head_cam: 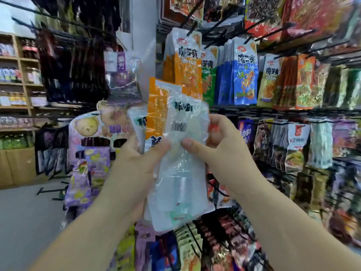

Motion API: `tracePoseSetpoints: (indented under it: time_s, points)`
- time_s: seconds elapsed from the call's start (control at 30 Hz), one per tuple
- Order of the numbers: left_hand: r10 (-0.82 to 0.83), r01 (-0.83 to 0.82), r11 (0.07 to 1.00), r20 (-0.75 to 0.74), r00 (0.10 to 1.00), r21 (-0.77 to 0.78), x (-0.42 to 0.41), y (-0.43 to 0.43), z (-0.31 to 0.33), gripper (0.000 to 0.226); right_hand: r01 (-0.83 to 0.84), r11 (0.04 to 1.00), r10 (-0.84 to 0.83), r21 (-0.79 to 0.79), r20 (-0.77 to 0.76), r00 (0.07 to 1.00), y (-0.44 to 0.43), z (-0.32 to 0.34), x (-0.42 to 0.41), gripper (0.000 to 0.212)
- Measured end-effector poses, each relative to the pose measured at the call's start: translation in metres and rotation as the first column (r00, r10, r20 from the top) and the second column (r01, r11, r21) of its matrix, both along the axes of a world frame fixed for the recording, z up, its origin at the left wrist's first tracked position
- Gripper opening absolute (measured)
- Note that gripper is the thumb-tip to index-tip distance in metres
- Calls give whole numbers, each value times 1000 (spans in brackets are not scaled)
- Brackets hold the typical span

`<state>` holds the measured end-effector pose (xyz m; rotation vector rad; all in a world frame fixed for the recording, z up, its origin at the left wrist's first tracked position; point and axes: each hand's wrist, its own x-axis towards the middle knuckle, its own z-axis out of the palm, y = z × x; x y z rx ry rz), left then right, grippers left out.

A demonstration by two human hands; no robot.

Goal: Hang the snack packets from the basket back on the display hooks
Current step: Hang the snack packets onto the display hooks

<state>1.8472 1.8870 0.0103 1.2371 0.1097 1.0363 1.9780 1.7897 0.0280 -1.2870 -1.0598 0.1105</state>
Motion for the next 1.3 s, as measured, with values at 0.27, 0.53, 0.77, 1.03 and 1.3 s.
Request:
tracePoseSetpoints:
  time_s: [0.27, 0.53, 0.77, 1.03, 1.3]
  points:
    - [-63, 50, 996, -198, 978, -70, 22, -79, -66, 20, 53, 995, -68, -82, -198, 978, -95, -67, 26, 36]
    - [-135, 40, 969, -389, 911, -243, 90, -198, -148, 55, 200, 972, -213, -124, -105, 971, -238, -140, 86, 17]
    - [-313, 56, 863, -443, 840, -502, 152, -306, -200, 82, 322, 943, -266, -89, 384, 884, -369, -176, 136, 18]
    - [-421, 183, 854, -438, 794, -488, 206, -361, -216, 40, 413, 879, -225, -239, 556, 800, -446, -224, 184, 19]
    - [-453, 202, 844, -459, 765, -496, 280, -338, -265, 139, 475, 845, -288, -247, 538, 792, -447, -246, 242, 17]
